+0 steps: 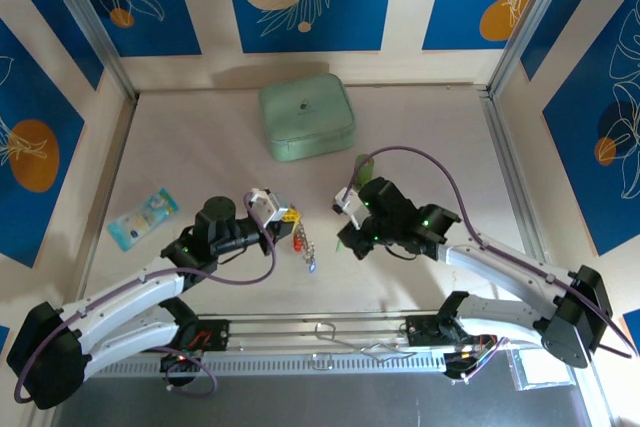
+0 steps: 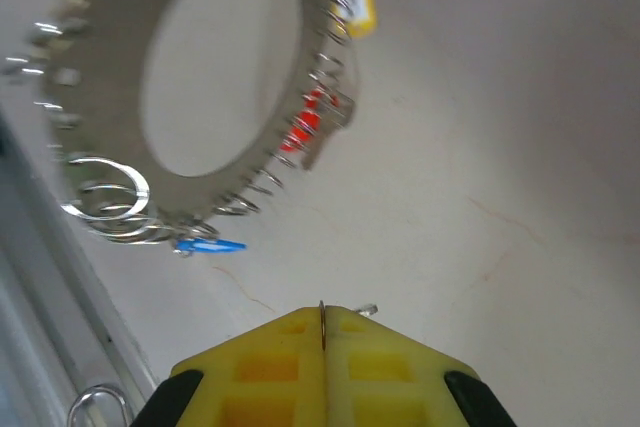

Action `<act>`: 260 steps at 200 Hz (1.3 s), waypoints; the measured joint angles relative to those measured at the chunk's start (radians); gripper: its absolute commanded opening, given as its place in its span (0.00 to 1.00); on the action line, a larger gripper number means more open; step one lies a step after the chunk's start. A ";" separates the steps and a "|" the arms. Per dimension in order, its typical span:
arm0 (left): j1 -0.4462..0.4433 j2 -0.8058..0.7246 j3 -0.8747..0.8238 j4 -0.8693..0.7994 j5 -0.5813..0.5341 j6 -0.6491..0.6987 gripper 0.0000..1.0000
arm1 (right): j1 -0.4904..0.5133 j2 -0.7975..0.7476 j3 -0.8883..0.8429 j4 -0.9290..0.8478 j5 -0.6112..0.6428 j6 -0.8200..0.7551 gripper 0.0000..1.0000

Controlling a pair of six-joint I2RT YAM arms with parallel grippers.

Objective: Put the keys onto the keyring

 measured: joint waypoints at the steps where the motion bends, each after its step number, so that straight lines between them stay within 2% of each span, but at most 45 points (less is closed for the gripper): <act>1: 0.000 0.000 0.000 0.000 0.001 -0.003 0.00 | -0.001 -0.002 -0.001 0.005 -0.006 -0.003 0.00; 28: 0.000 -0.002 0.000 0.006 0.017 -0.050 0.00 | -0.022 -0.021 -0.008 0.077 -0.089 -0.063 0.00; 66: 0.000 -0.003 0.000 0.022 0.049 -0.101 0.00 | -0.028 -0.019 -0.008 0.147 -0.111 -0.137 0.00; 141: -0.003 -0.014 -0.013 0.031 0.074 -0.092 0.00 | -0.035 -0.024 -0.068 0.324 -0.227 -0.276 0.00; 194: -0.006 -0.014 -0.014 0.032 0.102 -0.057 0.00 | -0.048 -0.033 -0.068 0.393 -0.322 -0.294 0.00; 260: -0.008 -0.005 -0.014 0.047 0.119 -0.046 0.00 | -0.037 0.029 -0.065 0.400 -0.322 -0.293 0.00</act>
